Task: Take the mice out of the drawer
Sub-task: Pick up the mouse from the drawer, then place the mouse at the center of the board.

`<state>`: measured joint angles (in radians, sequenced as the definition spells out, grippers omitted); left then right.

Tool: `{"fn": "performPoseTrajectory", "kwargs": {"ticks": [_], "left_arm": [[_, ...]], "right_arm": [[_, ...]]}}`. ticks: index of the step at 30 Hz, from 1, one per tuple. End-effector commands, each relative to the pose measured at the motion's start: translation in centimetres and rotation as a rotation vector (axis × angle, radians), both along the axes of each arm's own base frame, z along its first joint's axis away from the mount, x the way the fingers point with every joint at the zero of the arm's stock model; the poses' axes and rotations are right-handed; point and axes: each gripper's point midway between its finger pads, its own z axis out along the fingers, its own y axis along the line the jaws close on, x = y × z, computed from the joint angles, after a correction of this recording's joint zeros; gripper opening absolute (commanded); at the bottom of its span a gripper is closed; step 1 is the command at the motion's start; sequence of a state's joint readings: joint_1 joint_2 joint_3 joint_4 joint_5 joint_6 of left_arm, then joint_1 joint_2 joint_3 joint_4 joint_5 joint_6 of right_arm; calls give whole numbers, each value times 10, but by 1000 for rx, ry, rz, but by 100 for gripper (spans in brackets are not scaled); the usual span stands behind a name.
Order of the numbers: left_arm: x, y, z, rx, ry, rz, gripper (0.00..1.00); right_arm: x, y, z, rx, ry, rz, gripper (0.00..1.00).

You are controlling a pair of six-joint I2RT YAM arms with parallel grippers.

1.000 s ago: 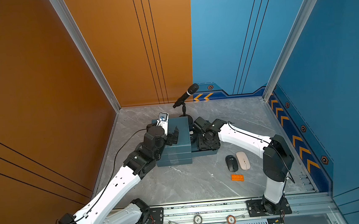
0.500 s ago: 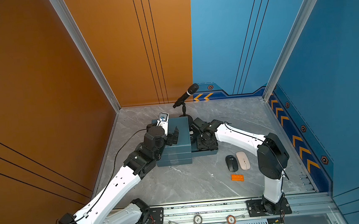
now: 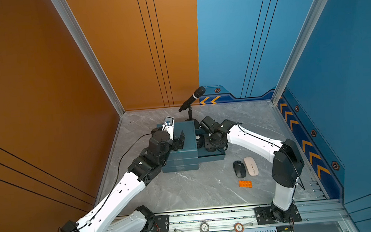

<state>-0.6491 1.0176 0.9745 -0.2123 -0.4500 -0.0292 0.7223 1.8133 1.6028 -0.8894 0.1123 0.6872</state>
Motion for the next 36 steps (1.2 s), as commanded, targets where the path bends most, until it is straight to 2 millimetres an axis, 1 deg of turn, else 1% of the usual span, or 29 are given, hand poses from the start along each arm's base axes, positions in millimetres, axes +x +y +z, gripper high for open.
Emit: {"fn": "performPoseTrajectory", "kwargs": {"ticks": [1,5,8,12,15,18,20,22,25,29,31,33,36], "left_arm": [[0,0,-2,16,-8,5,98],[1,1,-3,21,-6,7,98],[0,-1,-2,18,-5,-1,98],[-1,-5,0,7,-7,-26,98],[-4,-14,-3,-1,5,-82,98],[-11,-33,-7,-21,29,-190,98],[-20,-49,-10,-31,43,-277,98],[-29,-63,-13,-33,55,-364,98],[-45,-85,-12,-43,66,-501,98],[-70,-113,-14,-57,89,-686,98],[-83,-123,-19,-60,102,-755,98],[-93,-134,-12,-74,70,-811,98],[-104,-142,-15,-59,70,-850,98]], "right_arm": [[14,-26,50,11,-117,-18,42],[14,-58,69,-16,-151,-39,42],[13,-88,74,-41,-149,-60,42],[6,-131,69,-66,-123,-106,42],[-3,-162,64,-126,-125,-118,43],[-16,-188,54,-178,-117,-131,43],[-24,-201,42,-193,-95,-136,43],[-30,-208,29,-192,-74,-136,44],[-37,-209,9,-186,-40,-101,43],[-42,-209,-10,-189,2,-77,43],[-44,-208,-19,-194,18,-66,44],[-45,-208,-27,-197,35,-52,44],[-47,-208,-39,-207,64,-37,44]]}}
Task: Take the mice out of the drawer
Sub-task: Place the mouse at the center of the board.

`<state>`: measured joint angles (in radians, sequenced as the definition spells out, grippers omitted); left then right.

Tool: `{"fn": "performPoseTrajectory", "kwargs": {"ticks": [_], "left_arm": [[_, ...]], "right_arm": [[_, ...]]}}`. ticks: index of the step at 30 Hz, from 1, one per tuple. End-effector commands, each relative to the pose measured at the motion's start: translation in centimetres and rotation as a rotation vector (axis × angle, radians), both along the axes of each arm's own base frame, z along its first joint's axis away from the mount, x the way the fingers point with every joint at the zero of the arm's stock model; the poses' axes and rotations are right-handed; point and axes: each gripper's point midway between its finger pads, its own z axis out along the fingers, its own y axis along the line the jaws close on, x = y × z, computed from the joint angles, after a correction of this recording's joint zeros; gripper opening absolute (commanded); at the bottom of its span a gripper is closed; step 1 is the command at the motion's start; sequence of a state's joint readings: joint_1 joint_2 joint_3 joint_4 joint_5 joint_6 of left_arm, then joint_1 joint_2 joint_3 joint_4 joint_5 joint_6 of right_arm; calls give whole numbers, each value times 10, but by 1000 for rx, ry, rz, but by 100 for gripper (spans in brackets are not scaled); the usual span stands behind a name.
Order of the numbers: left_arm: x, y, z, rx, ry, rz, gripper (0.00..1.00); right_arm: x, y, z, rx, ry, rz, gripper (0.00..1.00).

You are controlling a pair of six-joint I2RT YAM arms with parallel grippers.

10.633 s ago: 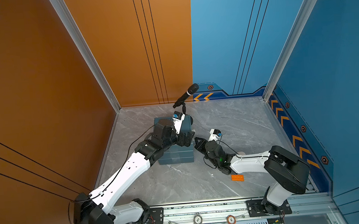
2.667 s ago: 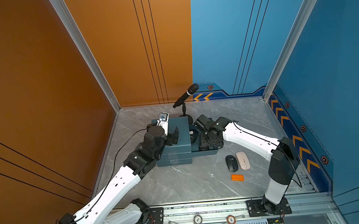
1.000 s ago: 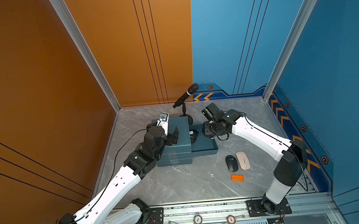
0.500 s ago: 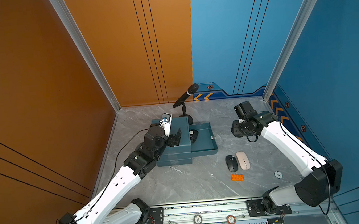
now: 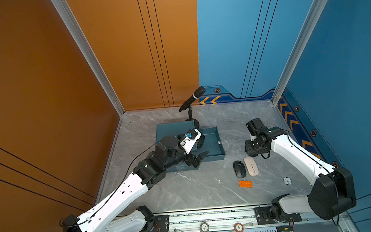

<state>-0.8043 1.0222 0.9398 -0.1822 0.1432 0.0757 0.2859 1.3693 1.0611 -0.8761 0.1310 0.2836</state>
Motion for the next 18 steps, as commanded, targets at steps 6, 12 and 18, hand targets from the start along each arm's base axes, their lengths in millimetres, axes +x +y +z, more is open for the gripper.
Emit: {"fn": "performPoseTrajectory", "kwargs": {"ticks": [6,12,18], "left_arm": [[-28,-20,-3,26,-53,-123,98],[-32,-25,-5,27,-54,-140,98],[-41,-31,-8,35,-61,-168,98]], "right_arm": [[-3,-2,-28,-17,64,35,44],[1,1,-42,-2,85,40,44],[18,7,-51,-1,81,67,44]]}}
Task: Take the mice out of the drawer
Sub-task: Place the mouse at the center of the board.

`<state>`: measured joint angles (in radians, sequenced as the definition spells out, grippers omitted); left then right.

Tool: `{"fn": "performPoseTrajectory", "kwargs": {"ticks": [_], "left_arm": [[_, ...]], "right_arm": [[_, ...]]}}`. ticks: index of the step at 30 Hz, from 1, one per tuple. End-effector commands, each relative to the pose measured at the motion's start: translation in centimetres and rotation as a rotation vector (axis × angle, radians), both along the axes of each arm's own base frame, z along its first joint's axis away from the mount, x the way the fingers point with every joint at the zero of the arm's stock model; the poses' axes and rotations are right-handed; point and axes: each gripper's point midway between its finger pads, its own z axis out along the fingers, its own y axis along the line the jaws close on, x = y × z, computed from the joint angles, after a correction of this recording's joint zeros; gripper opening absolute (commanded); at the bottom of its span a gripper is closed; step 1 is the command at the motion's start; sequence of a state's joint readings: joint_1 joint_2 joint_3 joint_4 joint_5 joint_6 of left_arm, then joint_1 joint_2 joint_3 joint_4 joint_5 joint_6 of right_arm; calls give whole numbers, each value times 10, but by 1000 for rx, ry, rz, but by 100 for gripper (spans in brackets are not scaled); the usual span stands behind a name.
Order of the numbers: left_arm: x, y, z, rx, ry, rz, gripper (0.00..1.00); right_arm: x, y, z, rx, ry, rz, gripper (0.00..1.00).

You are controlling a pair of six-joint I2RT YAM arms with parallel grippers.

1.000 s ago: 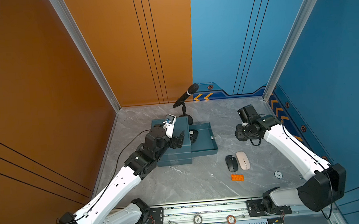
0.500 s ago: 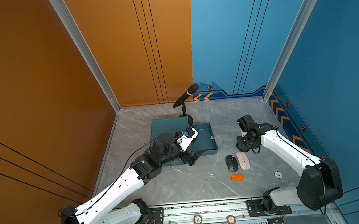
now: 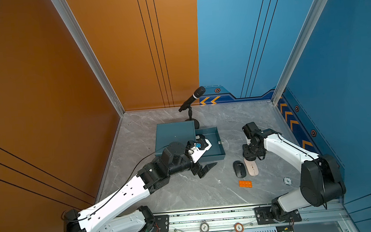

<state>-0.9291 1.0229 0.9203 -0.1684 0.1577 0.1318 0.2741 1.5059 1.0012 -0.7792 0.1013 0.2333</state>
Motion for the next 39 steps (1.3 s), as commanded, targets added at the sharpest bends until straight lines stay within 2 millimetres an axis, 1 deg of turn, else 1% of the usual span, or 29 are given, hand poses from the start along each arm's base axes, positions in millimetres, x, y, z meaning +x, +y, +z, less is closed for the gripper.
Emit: {"fn": "performPoseTrajectory", "kwargs": {"ticks": [1,6,12,17,23,28,32,39], "left_arm": [[-3,-3,-2,8,-27,-11,98],[-3,-2,-1,9,-36,-4,98],[-11,-8,-6,17,-25,-50,98],[-13,-10,-9,24,-27,-59,98],[-14,-11,-10,26,-24,-70,98],[-15,-13,-12,31,-22,-75,98],[-14,-12,-12,33,-27,-71,98],[-13,-12,-13,38,-31,-63,98]], "right_arm": [[18,6,-2,13,-22,28,44],[33,10,-14,9,-5,41,44],[47,11,-28,9,19,40,44],[54,9,-32,15,22,36,45],[52,0,-41,30,44,14,46],[52,0,-45,30,57,13,48],[52,-2,-49,21,67,15,53],[52,-3,-48,9,60,10,58]]}}
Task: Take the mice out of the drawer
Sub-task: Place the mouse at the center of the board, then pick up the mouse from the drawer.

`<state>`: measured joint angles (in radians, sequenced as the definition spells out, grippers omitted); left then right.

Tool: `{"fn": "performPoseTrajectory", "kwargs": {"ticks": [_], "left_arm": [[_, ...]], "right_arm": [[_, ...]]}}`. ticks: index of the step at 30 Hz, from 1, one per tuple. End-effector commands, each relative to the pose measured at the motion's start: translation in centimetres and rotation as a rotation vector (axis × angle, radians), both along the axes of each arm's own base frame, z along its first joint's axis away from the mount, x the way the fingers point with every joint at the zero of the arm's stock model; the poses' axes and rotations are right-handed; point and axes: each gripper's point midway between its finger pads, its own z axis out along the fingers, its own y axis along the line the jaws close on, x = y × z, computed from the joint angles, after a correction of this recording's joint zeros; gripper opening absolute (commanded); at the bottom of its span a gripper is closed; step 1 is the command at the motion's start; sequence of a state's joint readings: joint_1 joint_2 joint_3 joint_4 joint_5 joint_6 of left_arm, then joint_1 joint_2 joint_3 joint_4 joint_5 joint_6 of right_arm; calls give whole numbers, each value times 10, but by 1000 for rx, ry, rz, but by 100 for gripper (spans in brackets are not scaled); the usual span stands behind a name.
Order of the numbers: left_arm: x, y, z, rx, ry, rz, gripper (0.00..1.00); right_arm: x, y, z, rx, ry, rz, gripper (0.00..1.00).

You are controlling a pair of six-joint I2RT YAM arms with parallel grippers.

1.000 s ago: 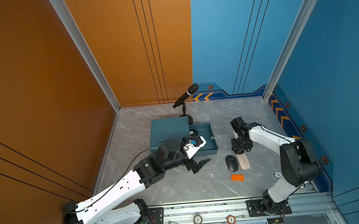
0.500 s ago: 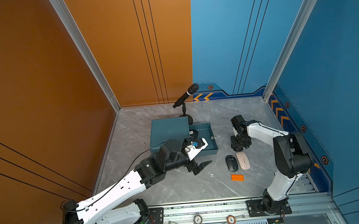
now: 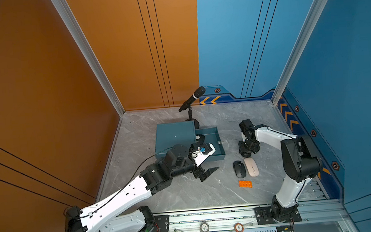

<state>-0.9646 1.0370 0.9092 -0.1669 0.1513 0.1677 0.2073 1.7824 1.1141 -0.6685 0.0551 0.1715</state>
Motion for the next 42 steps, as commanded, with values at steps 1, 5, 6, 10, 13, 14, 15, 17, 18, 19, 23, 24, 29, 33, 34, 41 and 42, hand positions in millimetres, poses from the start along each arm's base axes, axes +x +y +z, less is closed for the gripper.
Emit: {"fn": "performPoseTrajectory", "kwargs": {"ticks": [1,5,6,10,13,14,15,17,18,19,23,24,29,33,34,41,42], "left_arm": [[-4,-3,-3,3,-14,-19,98],[-2,-2,-2,5,-23,-6,98],[0,-1,-2,6,-28,7,98],[7,4,0,14,-53,52,98],[26,17,4,25,-94,164,98],[37,25,7,28,-110,226,98],[50,35,10,32,-125,308,98],[72,57,19,25,-137,456,98],[84,70,24,15,-133,529,98],[92,82,27,6,-126,587,98],[126,141,38,-51,-102,866,98],[133,157,39,-61,-95,938,98],[154,206,29,-51,-28,1101,98],[165,228,22,-36,12,1170,98],[167,231,20,-39,26,1179,98],[180,244,8,-99,154,1223,98],[181,245,5,-106,176,1226,98]], "right_arm": [[6,-2,0,-10,-7,6,60],[10,0,8,-2,-33,-8,64],[12,0,12,-4,-47,-18,64],[28,2,44,8,-146,-60,65],[39,10,79,23,-237,-69,68],[43,14,92,23,-269,-68,70],[44,18,103,25,-292,-67,70],[48,27,125,26,-343,-58,71],[48,32,135,20,-372,-53,71],[48,37,144,14,-394,-51,71],[45,62,180,54,-478,-57,71],[44,71,188,77,-496,-57,71],[36,124,208,259,-548,-63,70],[30,155,210,311,-540,-52,71],[29,162,207,329,-528,-59,70],[30,197,180,381,-463,-71,70],[31,200,177,387,-454,-75,70]]}}
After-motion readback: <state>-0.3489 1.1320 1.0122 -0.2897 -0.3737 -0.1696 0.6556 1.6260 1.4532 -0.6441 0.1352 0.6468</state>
